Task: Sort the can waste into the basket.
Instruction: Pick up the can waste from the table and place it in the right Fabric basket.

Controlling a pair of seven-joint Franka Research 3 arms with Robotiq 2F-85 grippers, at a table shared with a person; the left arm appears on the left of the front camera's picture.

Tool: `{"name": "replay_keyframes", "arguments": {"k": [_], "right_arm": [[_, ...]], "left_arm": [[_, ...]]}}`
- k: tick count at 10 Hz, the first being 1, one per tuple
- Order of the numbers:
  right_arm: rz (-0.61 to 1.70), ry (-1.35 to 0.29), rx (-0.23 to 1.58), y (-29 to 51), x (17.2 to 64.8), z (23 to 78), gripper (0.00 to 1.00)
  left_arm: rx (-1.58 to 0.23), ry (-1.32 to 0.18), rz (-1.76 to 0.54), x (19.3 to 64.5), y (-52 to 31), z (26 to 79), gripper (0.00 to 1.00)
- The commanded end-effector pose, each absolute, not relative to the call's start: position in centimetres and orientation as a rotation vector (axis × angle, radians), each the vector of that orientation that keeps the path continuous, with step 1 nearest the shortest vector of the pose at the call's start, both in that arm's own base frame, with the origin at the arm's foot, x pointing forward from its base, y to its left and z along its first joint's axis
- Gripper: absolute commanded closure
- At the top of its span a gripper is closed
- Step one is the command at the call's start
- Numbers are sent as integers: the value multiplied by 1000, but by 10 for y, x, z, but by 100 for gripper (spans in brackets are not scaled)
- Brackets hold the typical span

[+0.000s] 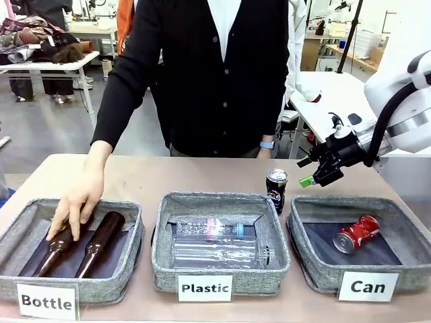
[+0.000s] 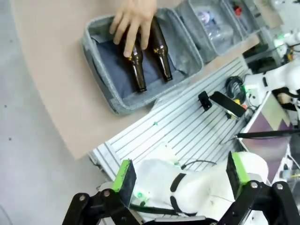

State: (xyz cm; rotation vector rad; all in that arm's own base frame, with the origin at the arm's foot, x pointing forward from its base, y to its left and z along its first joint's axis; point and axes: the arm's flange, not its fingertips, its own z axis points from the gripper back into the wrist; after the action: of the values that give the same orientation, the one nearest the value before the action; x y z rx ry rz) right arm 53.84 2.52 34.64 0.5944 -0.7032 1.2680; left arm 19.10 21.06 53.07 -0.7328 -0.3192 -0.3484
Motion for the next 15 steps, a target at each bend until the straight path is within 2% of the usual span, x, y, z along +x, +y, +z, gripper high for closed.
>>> {"name": "replay_keyframes", "arguments": {"k": [1,3,6,9,11,12,13,14,15], "right_arm": [[1324,-758,606,25,552,342,0],[1348,-764,618,26,560,334,0],[1425,-733,649,28,572,324,0],[1451,-747,674,36,582,318,0],[1457,-730,689,35,583,315,0],[1475,-717,688,36,582,316,0],[1487,-694,687,36,582,316,0],[1514,-681,697,39,583,316,0],[1539,-689,706,42,587,314,0]], "left_arm": [[-738,-356,-362,207,205,534,0],[-787,-342,-422,214,179,530,0],[-761,-282,-479,230,156,523,0],[-910,-322,-564,256,81,514,0],[-1012,-212,-666,263,10,498,0],[-1000,-162,-689,269,-19,492,0],[-953,-175,-656,276,-34,488,0],[-836,-187,-616,283,-35,487,0],[-993,-173,-688,274,-24,497,0]]}}
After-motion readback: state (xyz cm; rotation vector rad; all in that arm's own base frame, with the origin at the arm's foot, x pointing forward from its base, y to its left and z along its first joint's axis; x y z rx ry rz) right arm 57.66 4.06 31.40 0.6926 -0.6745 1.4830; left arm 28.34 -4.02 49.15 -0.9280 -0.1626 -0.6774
